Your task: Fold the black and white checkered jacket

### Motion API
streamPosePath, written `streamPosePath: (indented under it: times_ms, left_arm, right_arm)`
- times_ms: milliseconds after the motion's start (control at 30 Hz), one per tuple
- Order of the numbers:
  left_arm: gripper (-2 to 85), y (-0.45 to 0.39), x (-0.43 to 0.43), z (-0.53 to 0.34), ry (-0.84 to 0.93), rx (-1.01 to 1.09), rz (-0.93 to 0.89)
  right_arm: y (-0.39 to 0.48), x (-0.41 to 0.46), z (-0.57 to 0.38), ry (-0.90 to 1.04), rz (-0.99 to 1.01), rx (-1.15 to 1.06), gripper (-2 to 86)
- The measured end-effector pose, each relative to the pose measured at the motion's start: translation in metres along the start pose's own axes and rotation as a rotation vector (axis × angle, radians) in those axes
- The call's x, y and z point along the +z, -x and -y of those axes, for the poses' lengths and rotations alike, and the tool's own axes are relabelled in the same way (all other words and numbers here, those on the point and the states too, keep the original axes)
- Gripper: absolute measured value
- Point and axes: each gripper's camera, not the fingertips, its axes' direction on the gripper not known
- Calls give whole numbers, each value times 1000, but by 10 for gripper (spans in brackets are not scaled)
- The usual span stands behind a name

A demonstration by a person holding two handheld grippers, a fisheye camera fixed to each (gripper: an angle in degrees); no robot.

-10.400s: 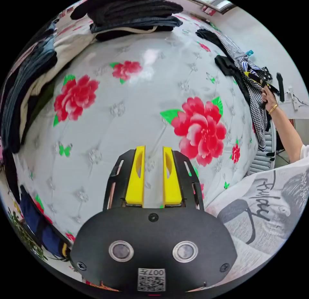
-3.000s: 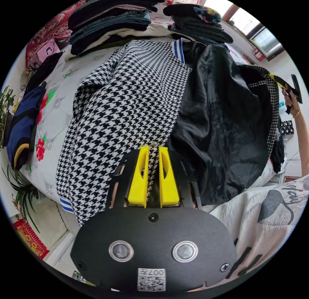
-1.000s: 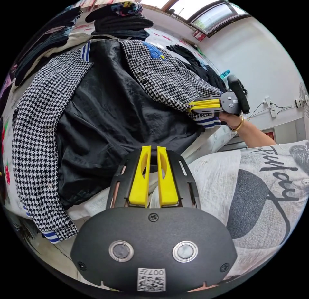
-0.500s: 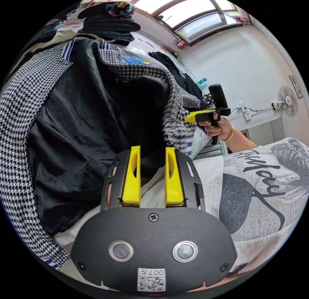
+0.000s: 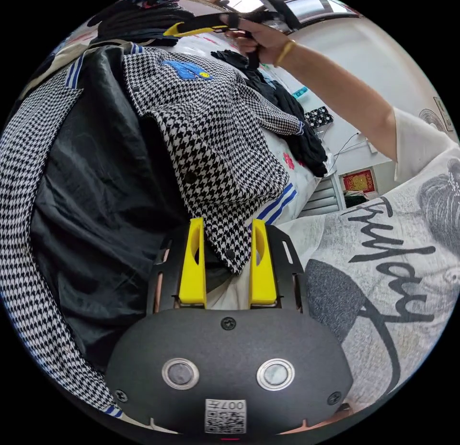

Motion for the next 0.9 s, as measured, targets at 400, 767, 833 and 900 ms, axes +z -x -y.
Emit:
streamPosePath:
  times_ms: [400,767,833,900]
  left_arm:
    - [-9,24,28,31,146,48,114]
    - [-9,41,41,21,148,-14,95]
    - [-9,40,43,17,141,-33,97]
    - [-9,40,43,12,130,-56,93]
  right_arm:
    - [-16,74,70,43,-165,37,59]
    - [-53,-62,-29,-332,86,447,87]
    - [-66,-92,-96,-395,59,588,90]
    - [-87,-124,-205,-423,-61,886,95]
